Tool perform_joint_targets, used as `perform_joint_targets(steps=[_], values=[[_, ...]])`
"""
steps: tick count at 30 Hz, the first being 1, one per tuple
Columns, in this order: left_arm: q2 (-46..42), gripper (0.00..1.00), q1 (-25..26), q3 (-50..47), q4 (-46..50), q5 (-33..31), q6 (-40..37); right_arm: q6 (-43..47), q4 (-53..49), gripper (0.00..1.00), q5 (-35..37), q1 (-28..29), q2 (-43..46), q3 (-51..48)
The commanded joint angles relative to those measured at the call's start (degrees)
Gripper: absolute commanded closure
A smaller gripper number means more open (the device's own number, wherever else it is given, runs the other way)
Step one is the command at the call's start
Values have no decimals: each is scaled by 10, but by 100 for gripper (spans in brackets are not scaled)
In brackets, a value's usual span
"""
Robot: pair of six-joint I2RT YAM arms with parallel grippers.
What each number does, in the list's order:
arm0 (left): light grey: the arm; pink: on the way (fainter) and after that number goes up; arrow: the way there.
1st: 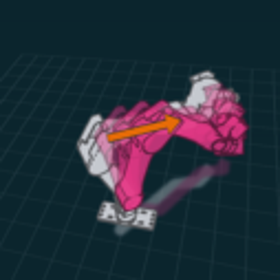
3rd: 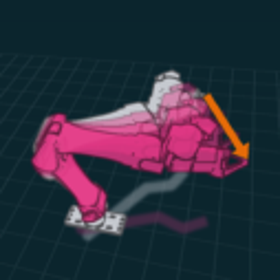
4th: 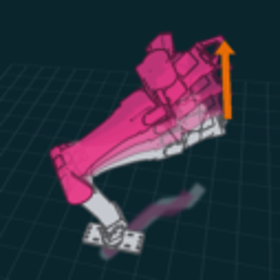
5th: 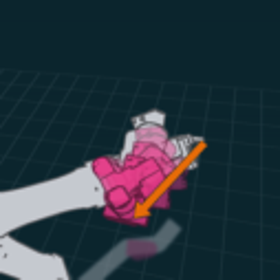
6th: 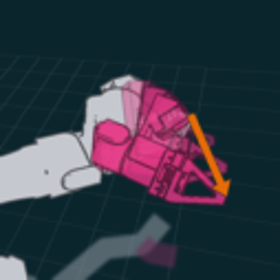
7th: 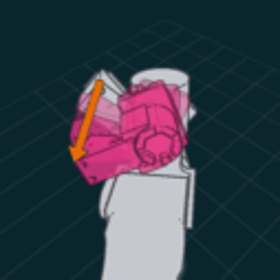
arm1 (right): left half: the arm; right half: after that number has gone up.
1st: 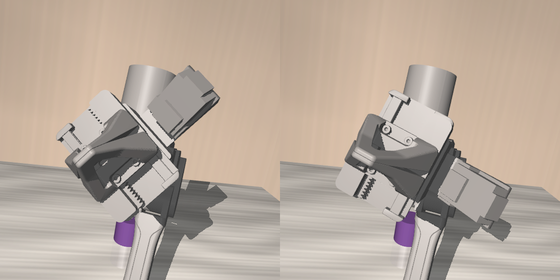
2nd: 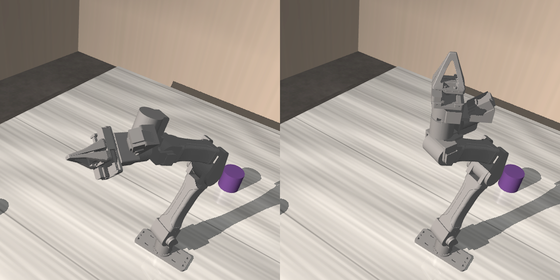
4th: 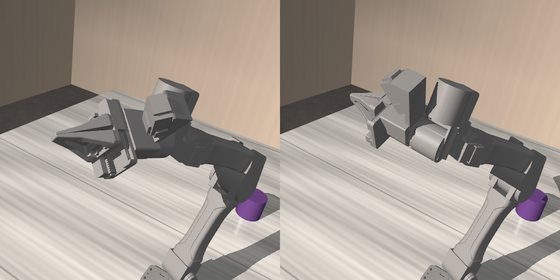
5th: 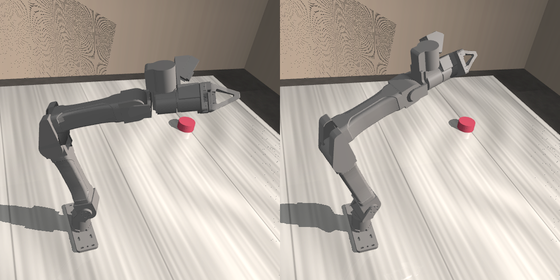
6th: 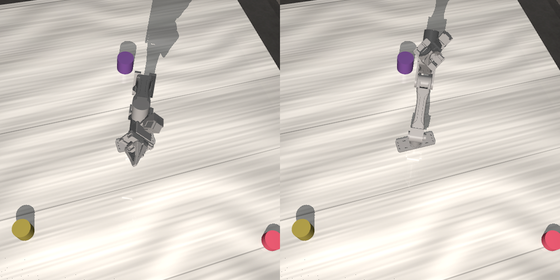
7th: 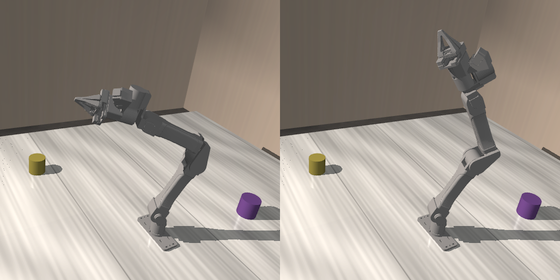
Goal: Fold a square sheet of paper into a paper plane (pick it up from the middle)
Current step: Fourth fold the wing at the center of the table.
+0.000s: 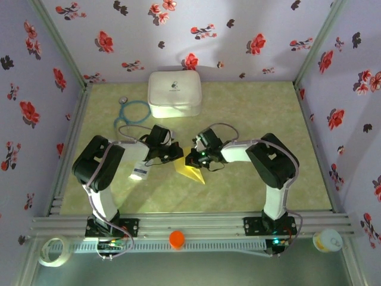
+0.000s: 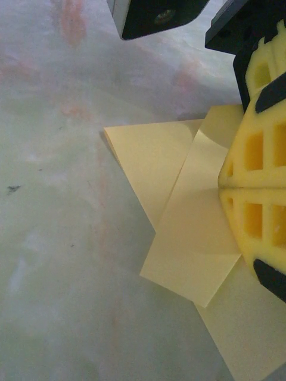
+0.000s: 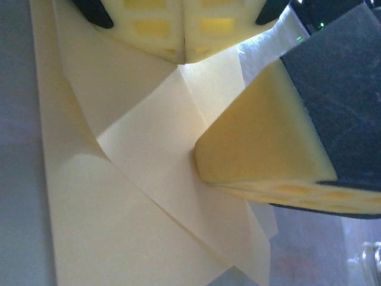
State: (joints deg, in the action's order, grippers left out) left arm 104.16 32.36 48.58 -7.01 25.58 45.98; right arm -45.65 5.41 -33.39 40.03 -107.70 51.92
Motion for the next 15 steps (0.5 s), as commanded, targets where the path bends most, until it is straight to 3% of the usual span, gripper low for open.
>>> perform_joint_targets(steps=[1,15], values=[[25,100,-7,-19,28,-26,2,-7,-31,94,5,3,20,-38],[25,100,-12,-22,25,-26,5,-3,-35,92,5,-5,104,-128]])
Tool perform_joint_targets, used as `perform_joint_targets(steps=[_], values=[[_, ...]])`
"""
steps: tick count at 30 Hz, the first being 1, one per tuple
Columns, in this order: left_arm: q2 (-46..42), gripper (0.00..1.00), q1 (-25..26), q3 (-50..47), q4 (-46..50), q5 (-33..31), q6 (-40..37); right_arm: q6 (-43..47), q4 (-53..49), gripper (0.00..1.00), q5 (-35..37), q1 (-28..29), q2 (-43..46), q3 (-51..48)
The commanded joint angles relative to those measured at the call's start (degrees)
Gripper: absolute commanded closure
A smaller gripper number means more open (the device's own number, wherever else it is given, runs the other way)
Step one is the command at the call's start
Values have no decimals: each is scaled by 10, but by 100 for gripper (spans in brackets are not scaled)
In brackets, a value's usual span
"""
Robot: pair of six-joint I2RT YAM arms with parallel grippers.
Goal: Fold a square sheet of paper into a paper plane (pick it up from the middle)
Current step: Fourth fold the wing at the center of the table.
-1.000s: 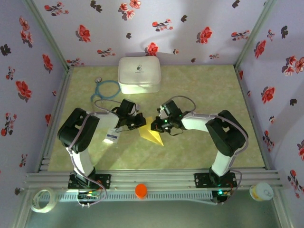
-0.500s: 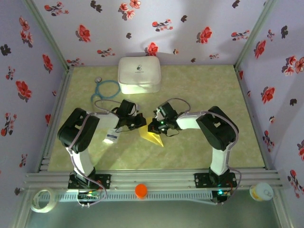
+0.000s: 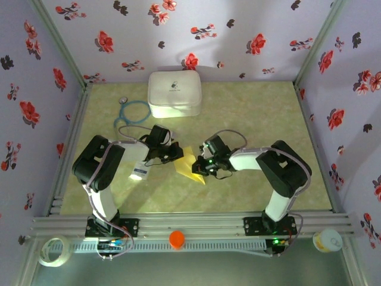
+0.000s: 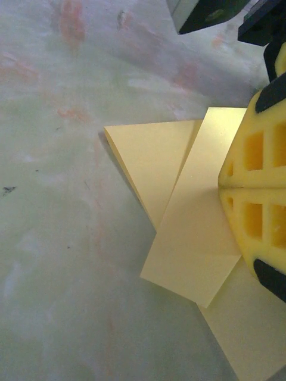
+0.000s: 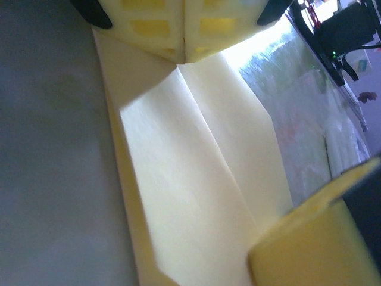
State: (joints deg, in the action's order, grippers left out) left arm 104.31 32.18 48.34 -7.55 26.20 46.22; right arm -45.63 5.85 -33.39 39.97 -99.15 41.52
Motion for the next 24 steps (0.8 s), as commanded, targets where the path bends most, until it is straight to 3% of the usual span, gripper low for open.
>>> perform_joint_targets(steps=[1,24], values=[[24,100,-10,-20,31,-32,4,-5,-39,91,6,-4,24,-30],[14,100,-14,-28,17,-26,19,-43,-15,90,21,-5,116,-142]])
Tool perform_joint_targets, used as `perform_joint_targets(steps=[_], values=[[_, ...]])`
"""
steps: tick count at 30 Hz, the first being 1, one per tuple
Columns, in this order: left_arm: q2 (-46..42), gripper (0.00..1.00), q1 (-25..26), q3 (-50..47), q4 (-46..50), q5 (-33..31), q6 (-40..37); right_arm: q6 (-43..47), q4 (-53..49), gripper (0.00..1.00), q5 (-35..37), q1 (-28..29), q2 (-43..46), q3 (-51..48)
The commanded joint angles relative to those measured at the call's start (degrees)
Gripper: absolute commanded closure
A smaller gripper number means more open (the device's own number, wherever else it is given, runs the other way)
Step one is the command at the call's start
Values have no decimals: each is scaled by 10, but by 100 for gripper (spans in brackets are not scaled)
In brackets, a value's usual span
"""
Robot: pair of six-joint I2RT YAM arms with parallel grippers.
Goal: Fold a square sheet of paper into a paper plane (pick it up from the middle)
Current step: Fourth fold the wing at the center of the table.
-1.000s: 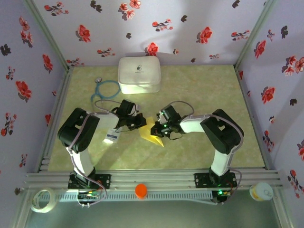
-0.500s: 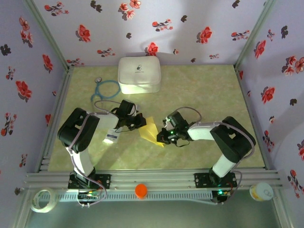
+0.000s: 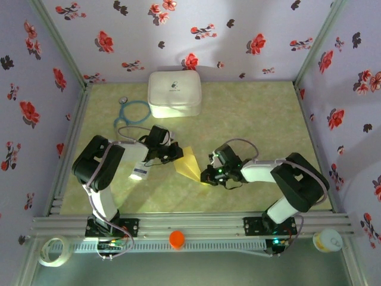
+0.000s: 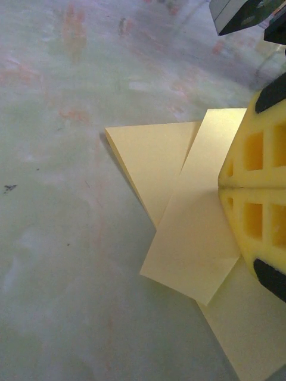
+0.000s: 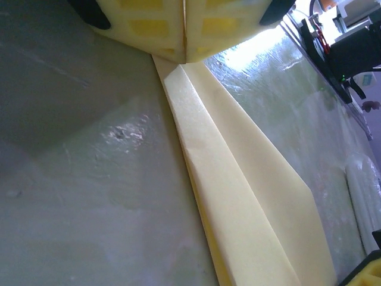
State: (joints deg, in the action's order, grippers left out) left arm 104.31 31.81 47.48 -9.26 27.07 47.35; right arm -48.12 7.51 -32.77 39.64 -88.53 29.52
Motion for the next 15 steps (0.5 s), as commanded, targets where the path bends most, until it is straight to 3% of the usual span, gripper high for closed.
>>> perform_joint_targets(steps=[1,15], values=[[13,100,-11,-19,34,-35,8,-17,-34,90,14,-2,14,-23],[6,100,-12,-21,29,-31,16,-23,-128,83,67,-7,109,-21]])
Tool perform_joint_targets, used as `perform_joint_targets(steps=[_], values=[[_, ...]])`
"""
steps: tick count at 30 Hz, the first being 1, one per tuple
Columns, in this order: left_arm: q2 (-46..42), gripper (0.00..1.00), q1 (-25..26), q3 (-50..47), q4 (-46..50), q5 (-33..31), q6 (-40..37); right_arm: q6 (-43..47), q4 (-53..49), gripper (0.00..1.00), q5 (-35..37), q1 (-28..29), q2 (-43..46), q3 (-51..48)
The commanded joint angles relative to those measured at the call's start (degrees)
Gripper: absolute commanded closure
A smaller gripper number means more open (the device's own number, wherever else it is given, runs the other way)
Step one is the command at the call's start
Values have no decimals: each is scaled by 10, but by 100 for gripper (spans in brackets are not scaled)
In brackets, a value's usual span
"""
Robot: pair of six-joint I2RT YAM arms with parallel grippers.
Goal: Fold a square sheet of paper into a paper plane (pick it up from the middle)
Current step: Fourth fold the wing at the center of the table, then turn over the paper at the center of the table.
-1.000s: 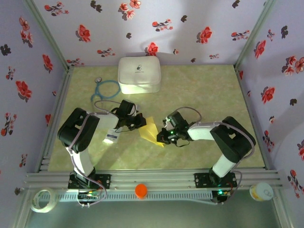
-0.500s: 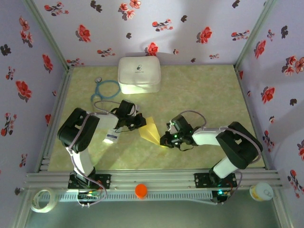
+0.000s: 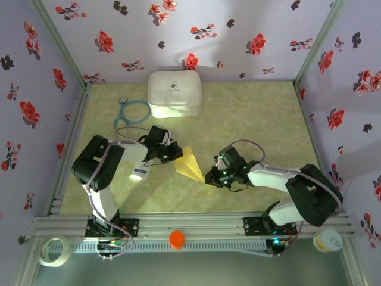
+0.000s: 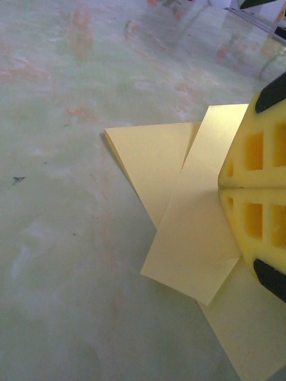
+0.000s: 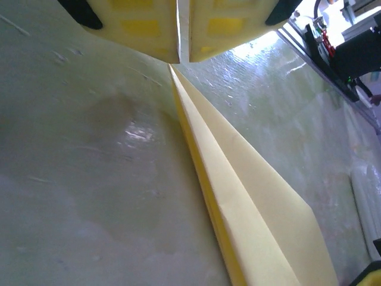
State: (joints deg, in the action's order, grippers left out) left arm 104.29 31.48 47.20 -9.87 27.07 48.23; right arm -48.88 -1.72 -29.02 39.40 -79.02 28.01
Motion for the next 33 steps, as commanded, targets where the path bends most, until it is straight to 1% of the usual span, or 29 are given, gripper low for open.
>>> perform_joint_targets(steps=[1,5,6,9,14,25,33], values=[[6,100,-8,-18,35,-31,8,-27,-30,80,34,-5,21,-9],[4,100,-8,-18,35,-30,8,-87,24,67,45,-5,42,-24],[4,100,-8,-18,35,-29,8,-97,38,65,39,-5,37,-24],[3,100,-8,-18,33,-29,10,-115,69,65,16,-5,17,-20],[3,100,-8,-20,29,-28,14,-135,115,64,-2,-5,-7,-33],[1,100,-8,-19,29,-26,14,-120,80,64,10,-5,-8,-35],[2,100,-8,-20,28,-27,15,-137,131,65,-7,-5,-29,-40]])
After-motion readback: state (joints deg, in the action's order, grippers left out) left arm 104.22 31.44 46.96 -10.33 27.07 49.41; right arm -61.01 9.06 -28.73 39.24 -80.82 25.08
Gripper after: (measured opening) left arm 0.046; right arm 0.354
